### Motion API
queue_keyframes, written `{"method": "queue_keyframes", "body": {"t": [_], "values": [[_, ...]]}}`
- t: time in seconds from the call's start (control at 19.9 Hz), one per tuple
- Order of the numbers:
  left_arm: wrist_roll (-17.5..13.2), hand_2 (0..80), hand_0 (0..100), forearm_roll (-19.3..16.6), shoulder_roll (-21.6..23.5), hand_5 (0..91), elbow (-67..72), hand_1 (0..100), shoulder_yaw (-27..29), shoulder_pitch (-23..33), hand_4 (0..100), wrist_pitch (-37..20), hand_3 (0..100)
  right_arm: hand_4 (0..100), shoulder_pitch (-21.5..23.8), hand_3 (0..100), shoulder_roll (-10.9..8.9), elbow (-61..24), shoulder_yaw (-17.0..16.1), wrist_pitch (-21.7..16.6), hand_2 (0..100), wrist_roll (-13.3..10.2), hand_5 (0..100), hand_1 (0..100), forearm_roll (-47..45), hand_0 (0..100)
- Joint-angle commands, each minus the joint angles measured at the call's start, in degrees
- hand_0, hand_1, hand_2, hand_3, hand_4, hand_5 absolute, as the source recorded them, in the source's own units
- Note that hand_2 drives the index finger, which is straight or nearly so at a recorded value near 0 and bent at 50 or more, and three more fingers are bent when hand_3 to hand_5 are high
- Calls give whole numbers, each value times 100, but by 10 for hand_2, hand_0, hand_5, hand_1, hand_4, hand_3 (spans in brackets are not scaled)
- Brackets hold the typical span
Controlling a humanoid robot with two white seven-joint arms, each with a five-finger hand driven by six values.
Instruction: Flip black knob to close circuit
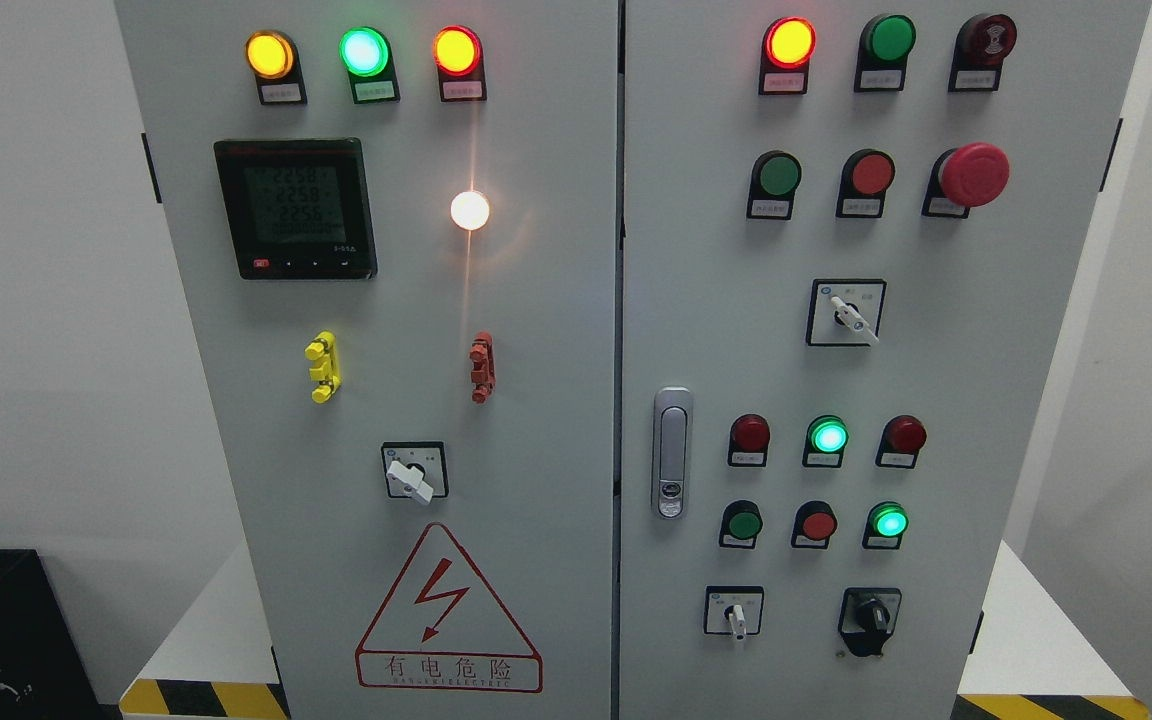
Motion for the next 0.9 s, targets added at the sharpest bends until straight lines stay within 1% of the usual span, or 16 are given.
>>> {"method": "queue_keyframes", "body": {"t": [0.0, 0.4, 0.75, 0.85], "values": [[0, 0, 120, 0, -1, 0, -132, 556, 0, 123, 0, -4, 0, 0, 0, 0, 1, 59, 70, -4, 0, 4, 0, 87, 0, 0], [0, 0, 120, 0, -1, 0, -132, 556, 0, 123, 0, -4, 0, 0, -27, 0, 1, 33, 70, -4, 0, 39, 0, 86, 0, 0], [0, 0, 120, 0, -1, 0, -132, 556, 0, 123, 0, -4, 0, 0, -290, 0, 10, -28, 123, -13, 0, 47, 0, 78, 0, 0], [0, 0, 120, 0, -1, 0, -132, 556, 0, 123, 0, -4, 0, 0, -369, 0, 1, -29, 131, -257, 0, 56, 0, 78, 9, 0]]}}
